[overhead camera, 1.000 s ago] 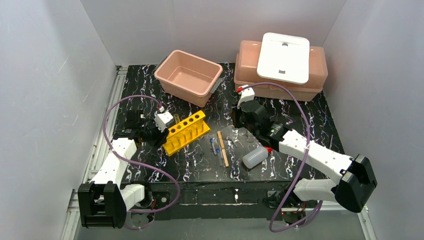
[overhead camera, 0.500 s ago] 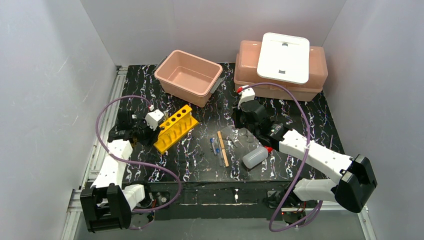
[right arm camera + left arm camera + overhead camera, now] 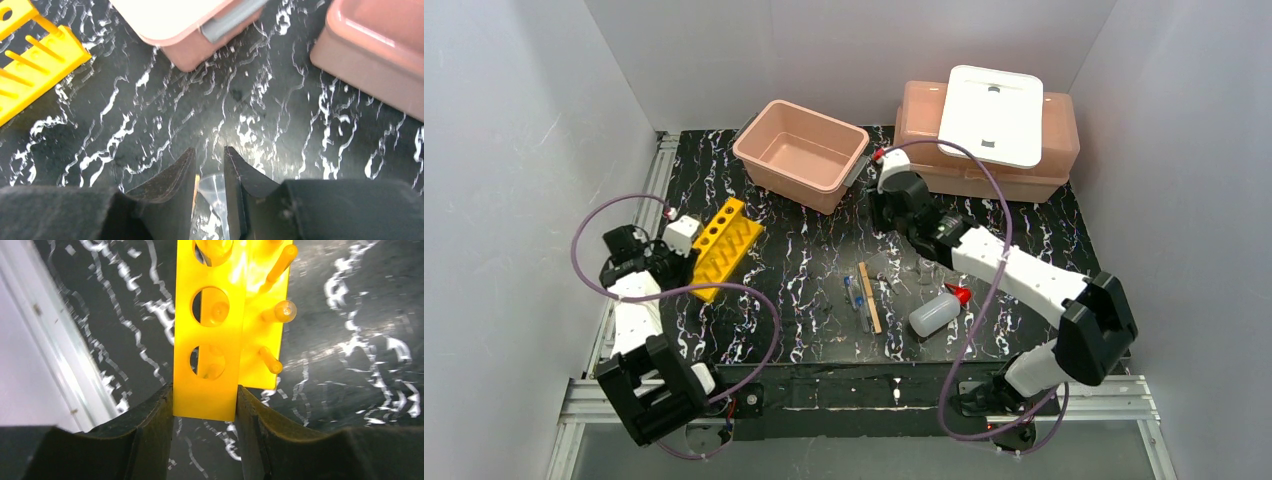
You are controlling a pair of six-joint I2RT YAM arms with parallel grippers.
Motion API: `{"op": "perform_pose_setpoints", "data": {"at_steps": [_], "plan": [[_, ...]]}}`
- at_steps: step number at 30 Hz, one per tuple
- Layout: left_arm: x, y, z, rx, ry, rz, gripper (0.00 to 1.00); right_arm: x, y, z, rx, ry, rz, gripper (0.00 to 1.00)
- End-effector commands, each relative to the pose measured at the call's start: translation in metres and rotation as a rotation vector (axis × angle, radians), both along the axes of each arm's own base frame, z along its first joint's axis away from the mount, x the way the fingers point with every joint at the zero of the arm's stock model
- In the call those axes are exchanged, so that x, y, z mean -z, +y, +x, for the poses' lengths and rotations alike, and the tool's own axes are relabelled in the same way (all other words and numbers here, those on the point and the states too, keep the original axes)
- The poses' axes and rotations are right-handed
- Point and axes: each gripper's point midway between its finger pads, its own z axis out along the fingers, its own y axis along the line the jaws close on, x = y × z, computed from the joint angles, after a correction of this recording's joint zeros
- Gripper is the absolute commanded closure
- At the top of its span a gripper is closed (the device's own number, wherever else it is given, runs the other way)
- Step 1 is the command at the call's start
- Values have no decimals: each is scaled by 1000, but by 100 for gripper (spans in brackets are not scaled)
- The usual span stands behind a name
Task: Organize the chemistry lab equipment
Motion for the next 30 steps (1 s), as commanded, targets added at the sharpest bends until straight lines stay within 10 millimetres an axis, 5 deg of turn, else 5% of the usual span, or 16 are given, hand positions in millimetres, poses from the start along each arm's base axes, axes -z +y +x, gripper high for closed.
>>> {"op": "perform_pose_setpoints", "data": {"at_steps": [1,6,12,15,17,25,30], "plan": [[-9,43,2,-55,-18,68,70,-53,31,30,-65,-109,40,64],[-9,53,9,-91,-19,36,65,-61,66,54,-157,-125,9,59],[-17,41,12,-86,-49,-25,29,-44,112,74,-291,-69,5,51],[-30,30,7,-88,-43,-80,22,-34,135,81,-379,-56,-8,46],[-45,20,3,-84,-41,-135,4,-26,143,86,-407,-47,-26,43],[-94,-5,-1,-87,-77,-271,2,1,158,105,-438,-48,-94,42],[-122,-7,5,-113,-122,-297,2,21,155,101,-436,1,-116,60]]}}
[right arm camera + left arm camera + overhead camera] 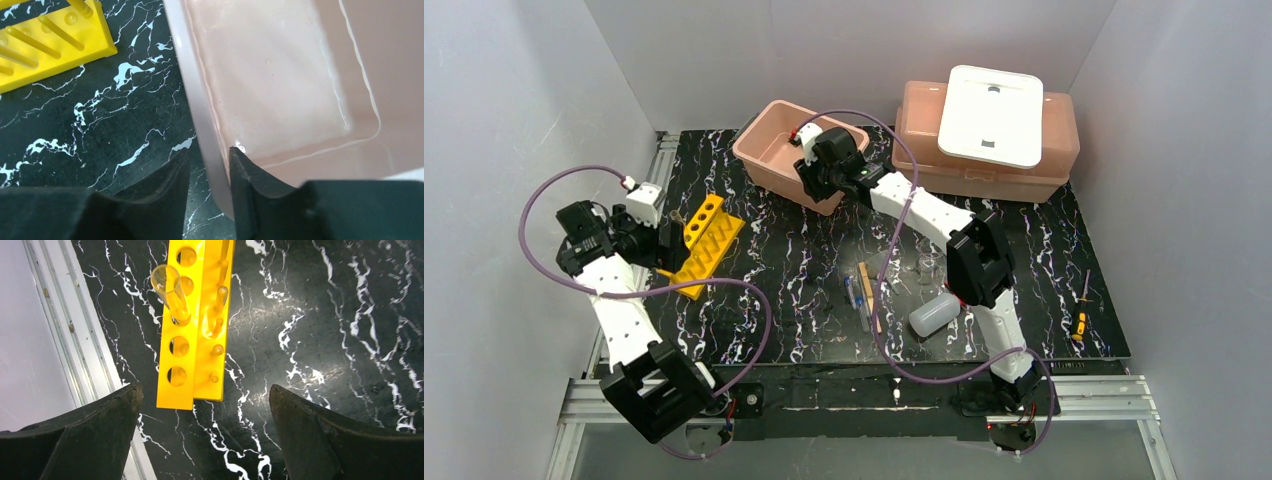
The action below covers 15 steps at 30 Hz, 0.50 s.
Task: Organize the chemistry lab equipment
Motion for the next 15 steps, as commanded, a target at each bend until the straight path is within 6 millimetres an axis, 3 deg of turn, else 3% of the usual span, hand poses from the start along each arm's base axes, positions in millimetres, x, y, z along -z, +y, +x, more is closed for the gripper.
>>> {"op": "perform_pose_setpoints", "data": {"at_steps": [1,6,15], "plan": [[-30,-16,-3,-11,-44,-78,2,-7,-3,0,-4,2,-1,66],[-58,-22,0,-6,-129,-84,2,-3,-17,-30,-7,37,12,97],[-65,-35,-7,4,-155,-117,2,-8,-44,-96,-152,10,36,99]]}}
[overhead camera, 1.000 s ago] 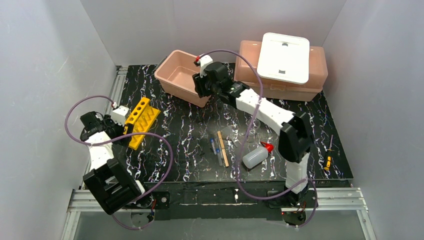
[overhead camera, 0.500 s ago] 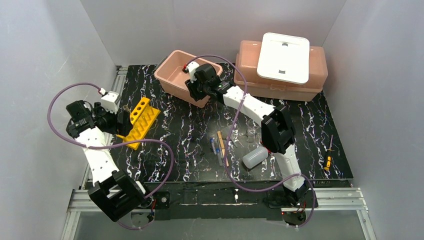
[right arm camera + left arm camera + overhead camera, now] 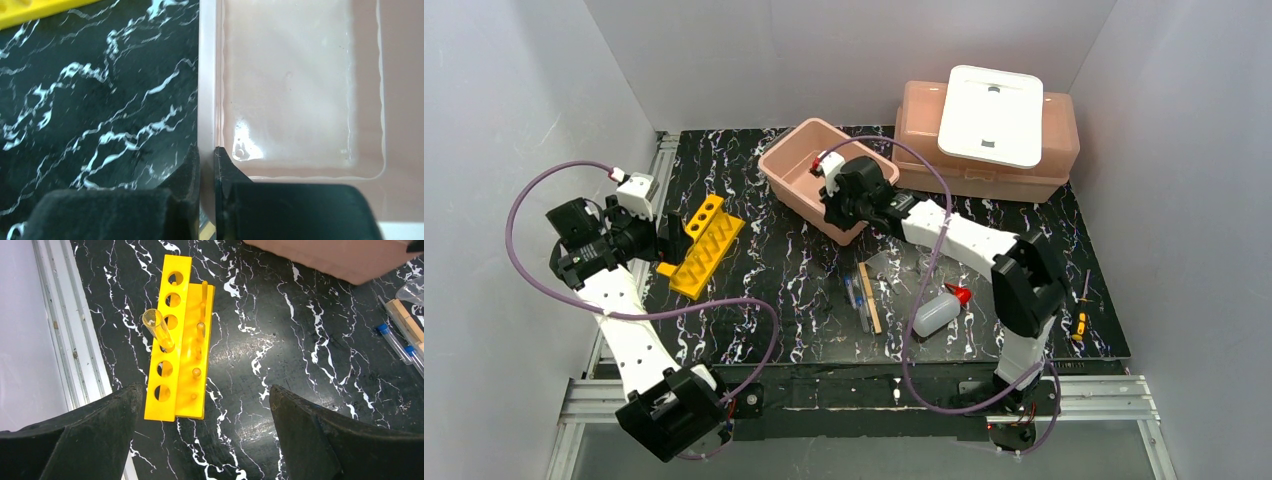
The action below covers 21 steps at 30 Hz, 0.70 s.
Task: Organize the chemistry lab equipment
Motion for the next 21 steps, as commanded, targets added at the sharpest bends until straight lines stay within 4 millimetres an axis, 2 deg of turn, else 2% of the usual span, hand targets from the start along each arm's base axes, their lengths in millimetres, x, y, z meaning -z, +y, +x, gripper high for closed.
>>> {"op": "perform_pose_setpoints", "data": {"at_steps": [1,4,12,19,21], "plan": [[-10,-12,-6,20,-22,-40,2,-13,1,-34,-151,-5,41,99],[-8,-16,-9,29,-20,-47,2,-14,0,-57,-265,10,28,99],[0,-21,-15,49,-8,-46,2,2,-12,-95,-440,64,-48,96],[4,-24,-17,60,-2,-60,2,1,-33,-110,-477,59,-108,83],[4,-25,-17,61,-3,-64,2,-2,-39,-107,-465,38,-125,74]]}}
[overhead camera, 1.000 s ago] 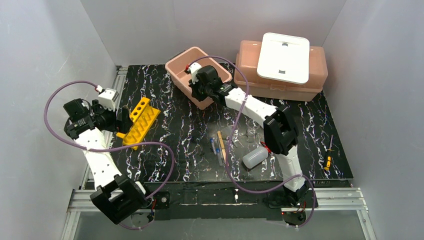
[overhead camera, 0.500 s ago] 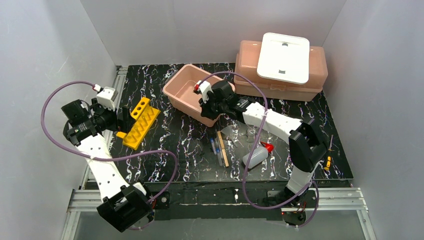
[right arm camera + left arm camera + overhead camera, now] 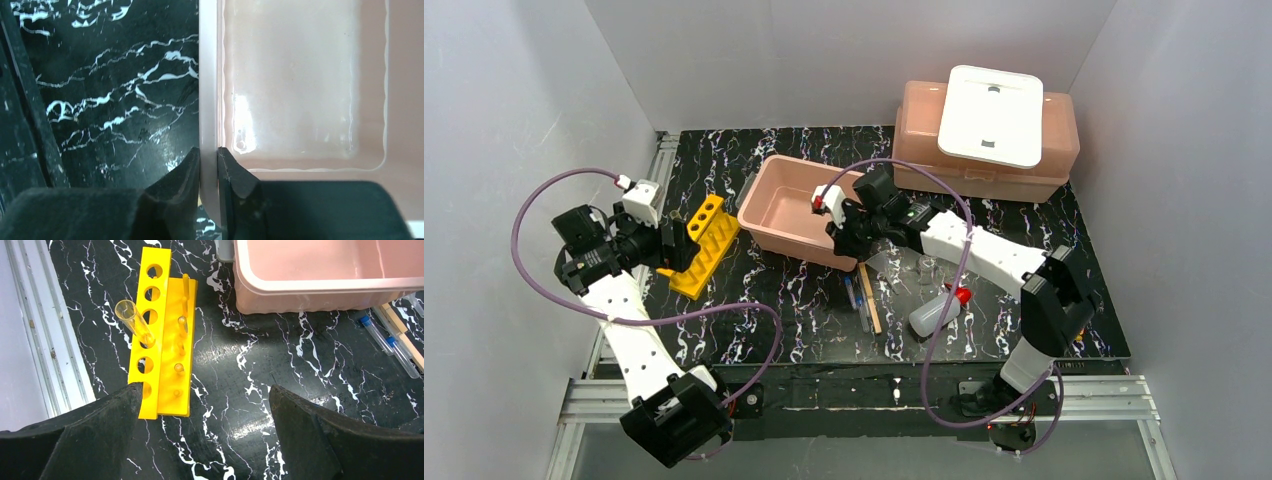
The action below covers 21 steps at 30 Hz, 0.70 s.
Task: Organize the chemistry lab equipment
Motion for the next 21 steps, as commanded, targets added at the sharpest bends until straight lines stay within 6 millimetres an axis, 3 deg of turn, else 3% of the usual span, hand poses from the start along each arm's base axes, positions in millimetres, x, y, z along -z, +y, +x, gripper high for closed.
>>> {"op": "perform_pose_setpoints", "data": {"at_steps": [1,3,5,7,9,13,16,18,21], "plan": [[-2,-11,-7,28,-8,-33,2,-8,-20,-17,-35,-13,-50,68],[-2,-12,-7,30,-10,-35,2,-15,-23,-12,-9,-47,-50,55],[-2,-13,-8,30,-12,-37,2,-28,-25,-6,27,-80,-30,48],[-1,-14,-9,30,-10,-38,2,-49,-23,0,79,-112,24,43],[-1,-14,-9,30,-11,-37,2,-76,-26,2,131,-139,90,31],[0,-16,-10,33,-8,-56,2,-108,-38,-1,276,-119,202,27],[-2,-22,-9,44,-11,-92,2,-101,-50,-18,366,-25,227,29],[-5,-27,-8,58,-20,-123,2,-82,-61,-31,440,19,221,30],[-7,-36,-2,84,-21,-144,2,-38,-74,-46,551,57,186,34]]}}
